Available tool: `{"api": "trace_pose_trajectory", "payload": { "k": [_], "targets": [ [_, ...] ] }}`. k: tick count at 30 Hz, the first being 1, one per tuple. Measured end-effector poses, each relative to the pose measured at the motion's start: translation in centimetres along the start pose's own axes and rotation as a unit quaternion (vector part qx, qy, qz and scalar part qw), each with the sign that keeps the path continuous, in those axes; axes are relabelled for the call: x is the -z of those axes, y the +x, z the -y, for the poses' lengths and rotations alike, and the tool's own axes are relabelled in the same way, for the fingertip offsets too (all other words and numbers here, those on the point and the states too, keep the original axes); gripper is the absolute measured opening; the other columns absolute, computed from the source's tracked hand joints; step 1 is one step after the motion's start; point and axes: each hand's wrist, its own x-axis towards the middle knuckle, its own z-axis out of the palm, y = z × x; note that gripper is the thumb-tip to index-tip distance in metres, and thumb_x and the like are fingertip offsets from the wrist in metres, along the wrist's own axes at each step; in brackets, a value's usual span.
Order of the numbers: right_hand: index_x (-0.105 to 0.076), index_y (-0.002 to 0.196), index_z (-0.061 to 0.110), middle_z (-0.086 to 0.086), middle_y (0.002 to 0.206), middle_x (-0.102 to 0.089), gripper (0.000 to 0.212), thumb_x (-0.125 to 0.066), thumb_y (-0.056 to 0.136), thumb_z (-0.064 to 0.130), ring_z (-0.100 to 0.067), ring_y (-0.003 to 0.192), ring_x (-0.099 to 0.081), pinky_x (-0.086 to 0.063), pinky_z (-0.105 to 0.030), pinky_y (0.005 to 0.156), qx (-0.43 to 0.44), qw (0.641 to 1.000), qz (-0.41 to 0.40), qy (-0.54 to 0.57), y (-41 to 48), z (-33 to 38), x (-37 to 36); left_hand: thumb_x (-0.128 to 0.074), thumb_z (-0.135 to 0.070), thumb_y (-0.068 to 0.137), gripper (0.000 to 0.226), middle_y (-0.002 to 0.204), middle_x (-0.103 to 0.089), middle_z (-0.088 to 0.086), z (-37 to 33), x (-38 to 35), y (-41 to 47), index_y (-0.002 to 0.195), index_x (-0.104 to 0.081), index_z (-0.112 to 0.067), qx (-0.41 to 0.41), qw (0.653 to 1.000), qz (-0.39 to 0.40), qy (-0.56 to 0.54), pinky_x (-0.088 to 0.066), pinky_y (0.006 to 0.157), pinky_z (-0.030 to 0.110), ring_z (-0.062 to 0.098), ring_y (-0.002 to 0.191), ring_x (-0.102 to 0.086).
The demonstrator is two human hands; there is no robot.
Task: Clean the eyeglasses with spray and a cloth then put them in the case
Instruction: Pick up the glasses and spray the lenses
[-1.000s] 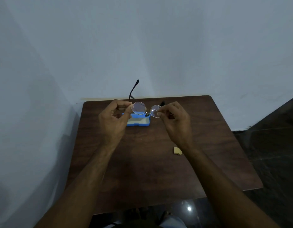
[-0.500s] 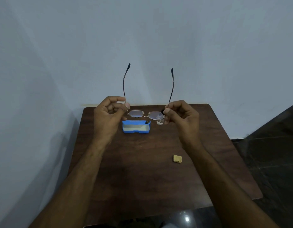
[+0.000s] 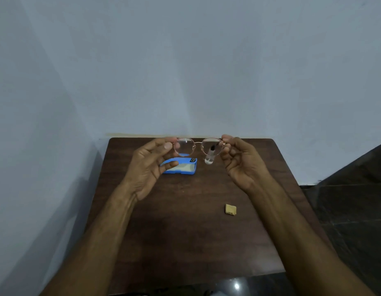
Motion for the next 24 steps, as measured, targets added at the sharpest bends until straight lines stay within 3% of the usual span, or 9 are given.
{"api": "trace_pose_trajectory", "payload": {
  "k": [3, 8, 13, 17, 19, 21, 24],
  "targets": [
    [-0.064, 0.095, -0.003, -0.017, 0.092, -0.064, 0.007, -0.058, 0.097, -0.006, -0.012, 0.068, -0.059, -0.056, -0.014, 0.051, -0.042, 0.999, -0.01, 0.032, 0.4, -0.5, 0.3, -0.075, -0.021, 0.083, 0.028, 0.108, -0.078, 0.008, 0.4, -0.1, -0.1, 0.111, -0.078, -0.015, -0.006, 0.999, -0.029, 0.025, -0.064, 0.075, 0.028, 0.014, 0.093, -0.073],
    [-0.065, 0.097, -0.005, -0.019, 0.09, -0.066, 0.007, -0.058, 0.099, -0.005, -0.01, 0.055, -0.064, -0.057, -0.015, 0.051, -0.061, 0.996, -0.027, 0.052, 1.2, -1.4, 0.9, -0.077, -0.02, 0.081, 0.02, 0.095, -0.076, 0.011, 1.0, -0.3, 0.0, 0.1, -0.083, -0.017, 0.014, 0.997, -0.077, 0.027, -0.064, 0.071, 0.027, 0.013, 0.081, -0.072],
    [-0.068, 0.094, -0.004, -0.015, 0.083, -0.068, 0.009, -0.061, 0.099, -0.001, -0.01, 0.053, -0.067, -0.058, -0.017, 0.051, -0.05, 0.998, -0.033, -0.02, 2.0, -2.6, 2.3, -0.074, -0.013, 0.09, 0.014, 0.092, -0.077, 0.007, 1.7, 0.0, 0.2, 0.103, -0.08, -0.013, 0.04, 0.992, -0.117, 0.028, -0.064, 0.069, 0.025, 0.01, 0.08, -0.072],
    [-0.067, 0.106, -0.003, -0.014, 0.08, -0.069, 0.011, -0.06, 0.099, -0.001, -0.016, 0.061, -0.069, -0.06, -0.024, 0.055, 0.019, 0.987, -0.047, -0.149, 3.4, -3.6, 4.2, -0.074, -0.012, 0.092, 0.012, 0.091, -0.078, 0.007, 2.4, 0.1, 0.4, 0.102, -0.08, -0.012, 0.058, 0.986, -0.153, 0.038, -0.063, 0.065, 0.024, 0.009, 0.078, -0.072],
    [-0.065, 0.11, 0.0, -0.013, 0.084, -0.071, 0.014, -0.06, 0.098, -0.006, -0.02, 0.066, -0.069, -0.061, -0.031, 0.058, 0.108, 0.96, -0.08, -0.245, 5.2, -4.4, 6.1, -0.077, -0.017, 0.085, 0.018, 0.089, -0.078, 0.006, 2.7, 0.0, 0.4, 0.101, -0.08, -0.012, 0.07, 0.984, -0.162, 0.029, -0.063, 0.065, 0.024, 0.009, 0.076, -0.073],
    [-0.064, 0.117, 0.006, -0.01, 0.097, -0.072, 0.025, -0.064, 0.094, -0.005, -0.019, 0.082, -0.071, -0.062, -0.037, 0.071, 0.214, 0.902, -0.114, -0.357, 7.8, -5.3, 8.4, -0.077, -0.02, 0.08, 0.022, 0.086, -0.077, 0.005, 3.2, -0.3, 0.5, 0.101, -0.08, -0.012, 0.081, 0.982, -0.17, 0.021, -0.063, 0.065, 0.024, 0.008, 0.073, -0.072],
    [-0.058, 0.135, 0.011, -0.006, 0.124, -0.065, 0.049, -0.069, 0.089, -0.003, -0.012, 0.108, -0.064, -0.058, -0.029, 0.091, 0.274, 0.822, -0.128, -0.482, 12.1, -6.4, 11.1, -0.078, -0.023, 0.078, 0.026, 0.084, -0.076, 0.003, 4.0, -0.6, 0.8, 0.102, -0.08, -0.012, 0.091, 0.979, -0.184, 0.021, -0.062, 0.064, 0.023, 0.008, 0.073, -0.071]
  ]
}}
